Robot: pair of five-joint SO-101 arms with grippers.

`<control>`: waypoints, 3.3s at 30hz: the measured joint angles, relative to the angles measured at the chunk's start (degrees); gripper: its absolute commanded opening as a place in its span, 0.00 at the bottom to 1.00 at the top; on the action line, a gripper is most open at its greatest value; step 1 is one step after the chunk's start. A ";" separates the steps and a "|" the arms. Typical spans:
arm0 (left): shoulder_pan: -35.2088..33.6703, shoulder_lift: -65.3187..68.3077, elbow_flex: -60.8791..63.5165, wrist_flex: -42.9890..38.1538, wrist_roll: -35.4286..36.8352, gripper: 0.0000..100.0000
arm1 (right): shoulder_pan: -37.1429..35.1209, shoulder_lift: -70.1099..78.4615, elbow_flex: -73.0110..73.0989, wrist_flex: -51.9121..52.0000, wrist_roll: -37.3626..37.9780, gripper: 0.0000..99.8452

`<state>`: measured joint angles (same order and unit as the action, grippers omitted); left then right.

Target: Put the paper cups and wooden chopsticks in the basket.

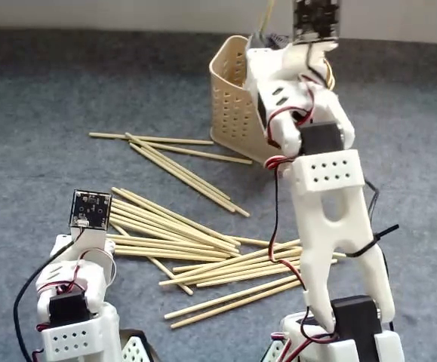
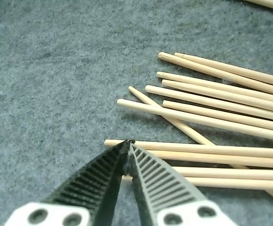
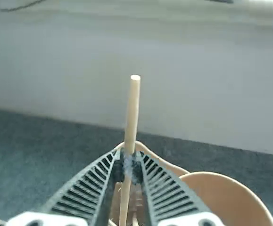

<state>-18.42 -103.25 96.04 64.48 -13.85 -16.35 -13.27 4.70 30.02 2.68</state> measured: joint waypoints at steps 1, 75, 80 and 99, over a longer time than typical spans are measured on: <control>0.00 0.00 0.00 0.00 0.00 0.01 | -0.26 0.00 0.44 0.00 0.44 0.01; 0.00 0.00 0.00 0.00 0.00 0.01 | 3.52 -11.52 43.78 36.75 -16.09 0.22; 0.00 0.00 0.00 0.00 0.00 0.01 | 4.48 -0.70 38.77 36.22 -16.09 0.21; 0.00 0.00 0.00 0.00 0.00 0.01 | 5.10 11.34 30.77 35.78 -16.09 0.21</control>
<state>-18.42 -103.25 96.04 64.48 -13.85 -11.25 -1.93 35.47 65.80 -13.41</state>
